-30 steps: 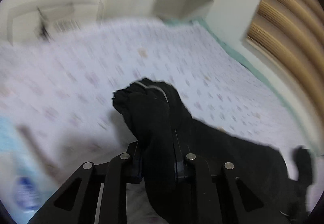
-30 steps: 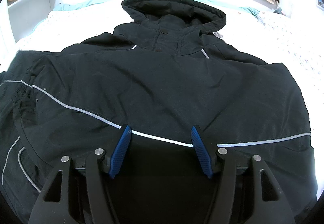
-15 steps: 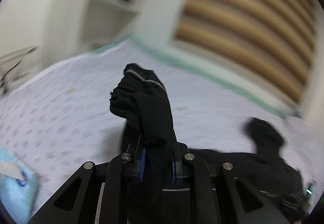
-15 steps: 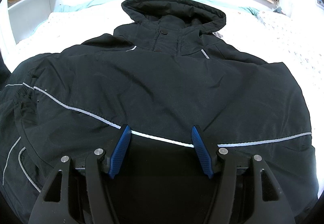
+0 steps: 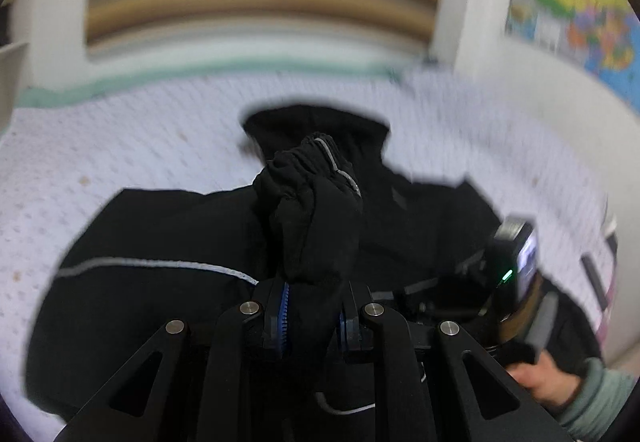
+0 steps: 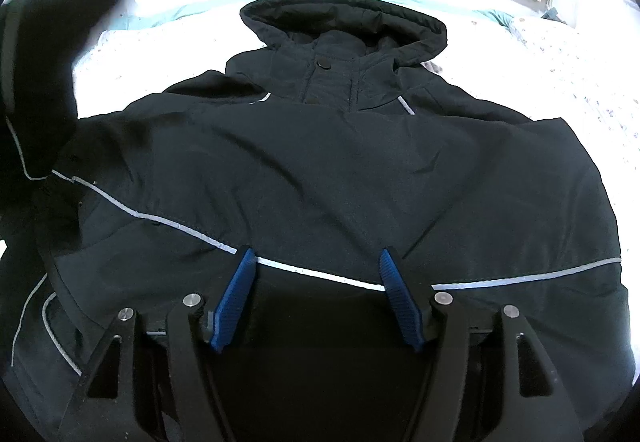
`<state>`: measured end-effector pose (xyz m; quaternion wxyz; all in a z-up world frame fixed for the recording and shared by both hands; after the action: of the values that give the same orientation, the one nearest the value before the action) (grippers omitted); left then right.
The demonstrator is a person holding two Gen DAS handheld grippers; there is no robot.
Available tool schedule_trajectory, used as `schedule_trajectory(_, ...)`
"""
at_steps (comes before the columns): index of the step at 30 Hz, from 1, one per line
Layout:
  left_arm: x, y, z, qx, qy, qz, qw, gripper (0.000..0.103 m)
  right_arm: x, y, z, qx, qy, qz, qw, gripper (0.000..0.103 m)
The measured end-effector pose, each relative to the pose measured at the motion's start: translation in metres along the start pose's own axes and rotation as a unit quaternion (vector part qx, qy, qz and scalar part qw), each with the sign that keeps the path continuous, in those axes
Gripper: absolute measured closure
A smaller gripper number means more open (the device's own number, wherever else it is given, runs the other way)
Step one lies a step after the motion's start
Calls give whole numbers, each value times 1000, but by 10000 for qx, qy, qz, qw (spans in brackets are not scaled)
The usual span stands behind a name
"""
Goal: Fold large clothes
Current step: 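Fold the held sleeve across the jacket body and release it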
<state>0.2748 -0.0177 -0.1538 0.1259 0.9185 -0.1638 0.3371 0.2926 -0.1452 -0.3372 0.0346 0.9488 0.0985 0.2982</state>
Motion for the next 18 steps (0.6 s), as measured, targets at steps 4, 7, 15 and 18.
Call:
schedule_trajectory(4, -26, 7, 63, 151, -665, -71, 9976, 82, 0, 0, 0, 121, 13, 26, 9999, 31)
schedule_trajectory(7, -39, 20, 85, -334, -989, -175, 9944, 57, 0, -2, -1, 217, 18, 20, 9998, 26)
schedule_trajectory(15, -30, 33, 18, -1558, -581, -652, 9839, 40, -7, -10, -17, 743, -161, 76, 9971, 18)
schedule_trajectory(18, -27, 20, -18, -1561, -250, -729, 9847, 39, -14, -20, -43, 1623, -237, 254, 9861, 18)
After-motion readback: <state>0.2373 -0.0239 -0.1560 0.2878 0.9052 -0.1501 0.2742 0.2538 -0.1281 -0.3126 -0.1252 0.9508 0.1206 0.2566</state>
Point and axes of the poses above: each gripper's, at about its wrist camera, not at the fingertips, and z roughly the way its jaws point, y to its right, x to its top, the point moved 10 cm from there along z, roughly the way its jaws point, and after that the axes turned 7 degrees about -y, right-handed, at the moved point
